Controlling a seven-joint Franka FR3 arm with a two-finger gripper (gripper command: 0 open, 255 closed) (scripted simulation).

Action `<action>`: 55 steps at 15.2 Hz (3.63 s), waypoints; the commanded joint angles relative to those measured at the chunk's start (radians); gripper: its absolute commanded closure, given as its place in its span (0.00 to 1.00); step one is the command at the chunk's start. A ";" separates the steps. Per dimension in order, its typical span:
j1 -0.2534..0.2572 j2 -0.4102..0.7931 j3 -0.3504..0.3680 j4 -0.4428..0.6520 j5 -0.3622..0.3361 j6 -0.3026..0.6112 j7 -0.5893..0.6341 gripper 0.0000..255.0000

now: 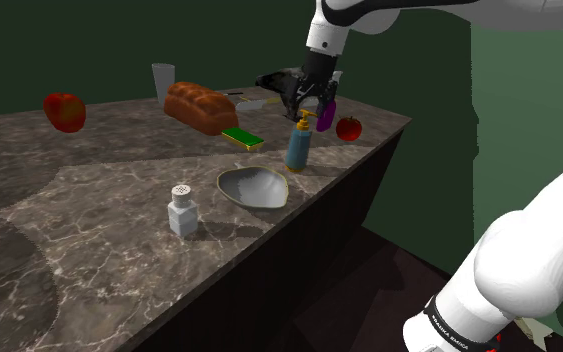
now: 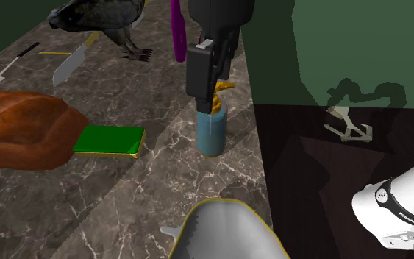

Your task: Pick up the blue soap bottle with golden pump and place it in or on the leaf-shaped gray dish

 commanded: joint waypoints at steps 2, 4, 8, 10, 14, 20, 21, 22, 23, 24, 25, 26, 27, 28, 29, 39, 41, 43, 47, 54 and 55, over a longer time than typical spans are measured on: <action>0.000 0.000 0.000 0.000 0.000 0.000 0.000 0.00; 0.000 0.000 0.000 0.000 0.000 0.000 0.000 1.00; 0.000 0.000 0.000 0.000 0.000 0.000 0.000 1.00; 0.000 0.000 0.000 0.000 0.000 0.000 0.000 1.00; 0.000 0.002 0.000 0.028 0.000 -0.027 0.001 1.00; -0.001 0.013 -0.001 0.122 -0.002 -0.109 0.006 1.00; -0.001 0.016 -0.001 0.138 -0.002 -0.122 0.006 1.00; -0.001 0.018 -0.001 0.155 -0.002 -0.136 0.007 1.00; -0.001 0.022 -0.001 0.172 -0.002 -0.150 0.008 1.00; -0.001 0.025 -0.001 0.190 -0.002 -0.164 0.009 1.00; -0.001 0.029 -0.001 0.207 -0.002 -0.178 0.010 1.00; -0.001 0.033 -0.001 0.225 -0.003 -0.193 0.010 1.00; -0.001 0.037 -0.001 0.244 -0.003 -0.207 0.011 1.00; -0.001 0.041 -0.001 0.263 -0.003 -0.221 0.012 1.00; -0.001 0.046 -0.002 0.282 -0.003 -0.236 0.013 1.00; 0.040 0.073 0.049 0.444 -0.001 -0.365 0.113 1.00; 0.061 0.076 0.075 0.472 0.000 -0.387 0.162 1.00; 0.083 0.085 0.102 0.506 -0.001 -0.410 0.211 1.00; 0.129 0.119 0.157 0.596 -0.006 -0.460 0.315 1.00; 0.197 0.173 0.226 0.694 -0.024 -0.499 0.448 1.00; 0.195 0.160 0.224 0.662 -0.020 -0.480 0.445 1.00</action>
